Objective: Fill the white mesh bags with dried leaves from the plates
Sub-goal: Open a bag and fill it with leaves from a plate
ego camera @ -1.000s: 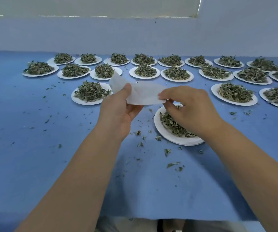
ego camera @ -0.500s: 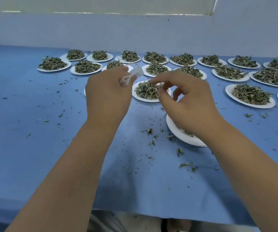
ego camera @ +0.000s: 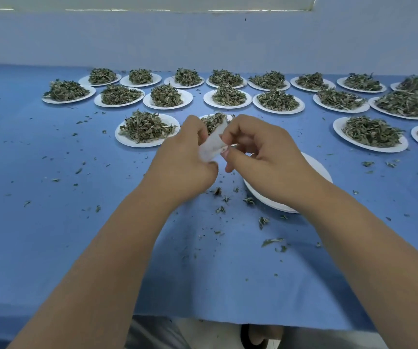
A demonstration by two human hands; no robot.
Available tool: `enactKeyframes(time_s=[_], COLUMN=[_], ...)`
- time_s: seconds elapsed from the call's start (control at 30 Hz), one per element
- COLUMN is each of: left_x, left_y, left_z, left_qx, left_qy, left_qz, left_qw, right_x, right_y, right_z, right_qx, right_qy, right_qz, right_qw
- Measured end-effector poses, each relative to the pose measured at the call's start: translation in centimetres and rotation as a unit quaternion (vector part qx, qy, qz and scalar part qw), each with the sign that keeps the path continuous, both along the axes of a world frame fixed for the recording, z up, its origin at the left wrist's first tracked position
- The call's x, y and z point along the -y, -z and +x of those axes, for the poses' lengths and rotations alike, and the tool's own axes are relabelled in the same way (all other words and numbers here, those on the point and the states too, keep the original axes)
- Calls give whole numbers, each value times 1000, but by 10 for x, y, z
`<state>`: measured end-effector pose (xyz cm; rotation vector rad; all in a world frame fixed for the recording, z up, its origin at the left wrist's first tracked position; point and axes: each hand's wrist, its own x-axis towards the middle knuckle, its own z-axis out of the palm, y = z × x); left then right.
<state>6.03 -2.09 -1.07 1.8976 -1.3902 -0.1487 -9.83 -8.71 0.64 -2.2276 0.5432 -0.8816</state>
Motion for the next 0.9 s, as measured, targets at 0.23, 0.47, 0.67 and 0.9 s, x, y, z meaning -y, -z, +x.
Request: enactKeyframes(time_s=[0.23, 0.47, 0.67, 0.9], left_x=[2, 5, 8, 25], left_y=[1, -2, -2, -4], left_z=[-2, -7, 0, -17], left_qx=[82, 155, 176, 194], left_qy=[52, 27, 36, 61], left_qz=[42, -5, 60, 107], left_qw=[994, 987, 982, 973], right_x=[7, 16, 55, 67], right_y=[-12, -17, -11, -3], right_z=[-8, -16, -67, -69], right_qx=[-109, -83, -276, -319], right_qy=[-88, -53, 37, 65], right_qz=[109, 59, -67, -127], right_qw=[984, 993, 958, 937])
